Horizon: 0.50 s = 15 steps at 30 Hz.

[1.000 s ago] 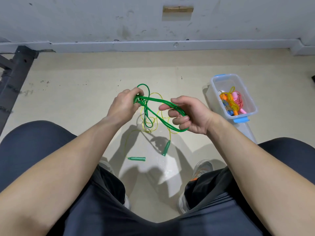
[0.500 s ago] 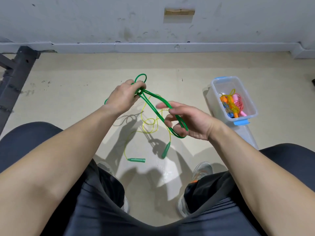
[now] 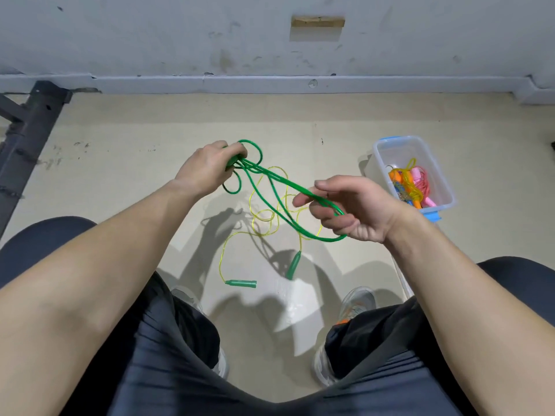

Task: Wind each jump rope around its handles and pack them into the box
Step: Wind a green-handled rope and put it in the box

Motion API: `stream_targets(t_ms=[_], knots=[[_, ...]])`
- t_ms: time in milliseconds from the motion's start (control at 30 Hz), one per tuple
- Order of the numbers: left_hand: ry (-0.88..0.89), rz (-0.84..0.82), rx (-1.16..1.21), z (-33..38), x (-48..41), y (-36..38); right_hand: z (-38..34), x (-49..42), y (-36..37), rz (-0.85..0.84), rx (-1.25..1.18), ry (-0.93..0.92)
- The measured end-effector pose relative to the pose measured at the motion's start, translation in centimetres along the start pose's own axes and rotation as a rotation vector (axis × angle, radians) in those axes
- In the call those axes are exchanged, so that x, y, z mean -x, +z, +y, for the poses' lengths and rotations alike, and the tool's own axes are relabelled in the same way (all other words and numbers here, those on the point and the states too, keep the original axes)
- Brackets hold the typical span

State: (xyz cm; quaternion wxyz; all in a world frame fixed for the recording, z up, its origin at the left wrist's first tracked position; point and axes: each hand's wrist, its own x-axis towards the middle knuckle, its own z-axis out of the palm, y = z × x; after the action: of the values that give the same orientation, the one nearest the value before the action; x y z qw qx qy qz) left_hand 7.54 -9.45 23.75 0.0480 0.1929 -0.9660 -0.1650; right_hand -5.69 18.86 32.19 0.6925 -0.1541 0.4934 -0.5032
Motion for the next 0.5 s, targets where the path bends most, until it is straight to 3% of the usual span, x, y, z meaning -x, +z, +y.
stream_targets(t_ms=[133, 233, 367, 500], knots=[[-0.07, 0.055, 0.085, -0.3, 0.0, 0.0, 0.6, 0.1, -0.5, 0.051, 0.039, -0.264], [-0.18, 0.086, 0.176, -1.2, 0.1, -0.2, 1.0, 0.1, -0.7, 0.122, 0.093, -0.23], [-0.269, 0.087, 0.283, -1.6, 0.4, -0.4, 1.6, -0.2, -1.2, 0.292, 0.407, -0.244], [-0.289, 0.076, 0.313, -1.3, 0.5, -0.3, 2.0, -0.5, -2.3, 0.507, 0.329, -0.301]])
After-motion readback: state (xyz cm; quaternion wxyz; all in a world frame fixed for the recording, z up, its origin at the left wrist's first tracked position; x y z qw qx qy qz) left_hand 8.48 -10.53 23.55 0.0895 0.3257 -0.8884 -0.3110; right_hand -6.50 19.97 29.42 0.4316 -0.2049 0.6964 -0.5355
